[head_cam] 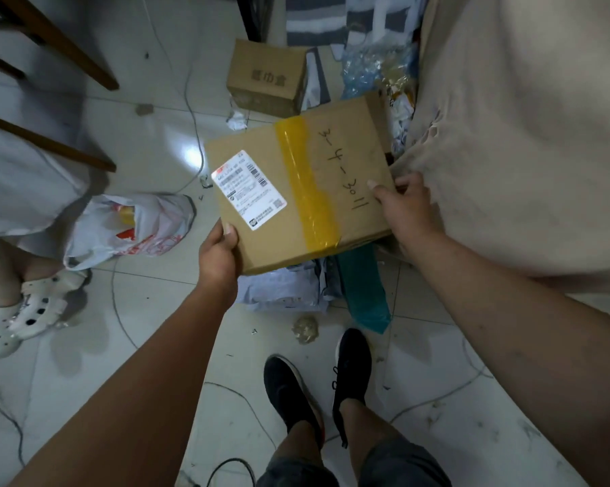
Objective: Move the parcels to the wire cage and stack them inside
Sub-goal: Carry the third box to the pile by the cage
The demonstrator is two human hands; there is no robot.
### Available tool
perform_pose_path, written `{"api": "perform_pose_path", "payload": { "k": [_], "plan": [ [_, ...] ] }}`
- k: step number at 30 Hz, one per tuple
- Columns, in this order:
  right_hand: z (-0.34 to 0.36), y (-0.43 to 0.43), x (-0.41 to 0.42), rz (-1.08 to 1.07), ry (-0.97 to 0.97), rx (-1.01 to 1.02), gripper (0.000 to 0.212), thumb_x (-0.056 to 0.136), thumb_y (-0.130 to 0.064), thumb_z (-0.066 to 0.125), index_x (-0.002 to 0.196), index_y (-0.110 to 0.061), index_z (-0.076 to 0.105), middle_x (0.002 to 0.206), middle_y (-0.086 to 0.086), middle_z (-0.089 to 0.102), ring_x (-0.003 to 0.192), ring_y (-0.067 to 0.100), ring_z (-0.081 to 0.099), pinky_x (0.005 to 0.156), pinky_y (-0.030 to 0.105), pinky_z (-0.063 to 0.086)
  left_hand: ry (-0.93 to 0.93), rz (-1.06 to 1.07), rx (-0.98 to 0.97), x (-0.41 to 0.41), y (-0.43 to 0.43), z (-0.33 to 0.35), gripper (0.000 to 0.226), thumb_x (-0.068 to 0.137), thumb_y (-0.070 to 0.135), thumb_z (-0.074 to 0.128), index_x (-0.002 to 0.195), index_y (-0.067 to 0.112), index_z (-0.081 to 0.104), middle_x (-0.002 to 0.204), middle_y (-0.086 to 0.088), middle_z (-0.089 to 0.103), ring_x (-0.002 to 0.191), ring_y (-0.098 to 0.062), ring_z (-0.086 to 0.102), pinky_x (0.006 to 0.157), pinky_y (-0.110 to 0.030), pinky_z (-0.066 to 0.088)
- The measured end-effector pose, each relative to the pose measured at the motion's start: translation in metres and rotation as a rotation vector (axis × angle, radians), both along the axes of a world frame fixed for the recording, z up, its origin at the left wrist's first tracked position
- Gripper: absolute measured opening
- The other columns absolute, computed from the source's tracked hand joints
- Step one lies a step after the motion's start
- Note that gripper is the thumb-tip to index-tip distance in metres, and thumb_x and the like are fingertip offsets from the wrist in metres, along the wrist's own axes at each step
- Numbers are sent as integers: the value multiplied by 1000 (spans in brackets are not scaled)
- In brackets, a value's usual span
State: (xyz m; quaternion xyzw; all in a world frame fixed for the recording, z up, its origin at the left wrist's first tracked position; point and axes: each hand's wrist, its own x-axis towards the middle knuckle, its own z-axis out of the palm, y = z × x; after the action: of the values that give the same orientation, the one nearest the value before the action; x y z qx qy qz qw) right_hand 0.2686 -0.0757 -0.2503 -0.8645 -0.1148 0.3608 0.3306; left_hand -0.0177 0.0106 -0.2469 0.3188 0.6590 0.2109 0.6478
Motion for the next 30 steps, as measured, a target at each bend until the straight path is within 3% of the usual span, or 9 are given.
{"api": "perform_pose_path", "payload": {
  "k": [2, 5, 9, 13, 18, 22, 26, 28, 30],
  "plan": [
    [24, -5, -8, 15, 41, 48, 52, 87, -49, 77, 116, -15, 51, 124, 7, 57, 106, 22, 60, 70, 30, 47, -4, 9, 9, -14, -2, 24, 37, 111, 22, 46, 145, 19, 59, 136, 1, 70, 129, -22, 63, 113, -48, 48],
    [61, -13, -17, 26, 83, 83, 57, 83, -52, 79, 116, -17, 49, 124, 6, 59, 109, 23, 61, 86, 39, 55, -4, 0, 12, -30, -3, 62, 35, 111, 23, 46, 143, 21, 62, 132, 5, 72, 127, -20, 64, 110, -46, 50],
    [125, -29, -33, -32, 228, 187, 59, 84, -52, 80, 125, -22, 50, 127, -1, 61, 112, 17, 63, 88, 34, 55, -30, -54, 45, -46, -4, 125, 34, 111, 22, 44, 138, 28, 64, 125, 12, 75, 111, -9, 69, 89, -34, 54],
    [205, -62, -50, -89, 332, 316, 58, 87, -43, 82, 135, -31, 51, 124, -7, 67, 109, 14, 68, 86, 30, 57, -78, -172, 66, -65, -7, 198, 33, 110, 19, 44, 134, 27, 65, 124, 11, 75, 108, -10, 68, 83, -31, 54],
    [292, -145, -79, -156, 423, 354, 79, 87, -34, 84, 154, -27, 44, 135, 3, 67, 119, 22, 69, 104, 43, 56, -119, -361, 93, -82, -22, 280, 32, 109, 25, 47, 136, 28, 64, 131, 6, 73, 113, -11, 70, 93, -36, 54],
    [345, -223, -107, -228, 474, 382, 70, 89, -26, 81, 151, -29, 48, 132, -3, 70, 120, 19, 69, 91, 31, 58, -104, -575, 114, -78, -51, 333, 38, 105, 51, 52, 136, 31, 61, 125, 9, 74, 114, -17, 67, 91, -41, 54],
    [377, -299, -129, -366, 475, 409, 71, 86, -22, 84, 148, -30, 49, 131, 0, 70, 106, 11, 74, 79, 23, 60, -108, -766, 156, -60, -85, 359, 30, 108, 35, 54, 137, 40, 58, 108, 9, 77, 88, -10, 70, 71, -32, 52],
    [386, -335, -137, -482, 425, 414, 76, 82, -28, 87, 147, -26, 48, 132, 2, 68, 112, 17, 71, 92, 34, 59, -154, -919, 155, -43, -105, 369, 37, 109, 29, 50, 142, 46, 54, 116, 12, 75, 94, -5, 73, 69, -25, 56],
    [395, -372, -146, -622, 369, 418, 85, 70, -50, 91, 140, -25, 50, 131, 2, 68, 115, 18, 69, 98, 40, 57, -186, -1057, 127, -20, -131, 380, 44, 110, 28, 49, 147, 52, 48, 130, 14, 71, 111, -5, 71, 72, -23, 59]
  ]
}}
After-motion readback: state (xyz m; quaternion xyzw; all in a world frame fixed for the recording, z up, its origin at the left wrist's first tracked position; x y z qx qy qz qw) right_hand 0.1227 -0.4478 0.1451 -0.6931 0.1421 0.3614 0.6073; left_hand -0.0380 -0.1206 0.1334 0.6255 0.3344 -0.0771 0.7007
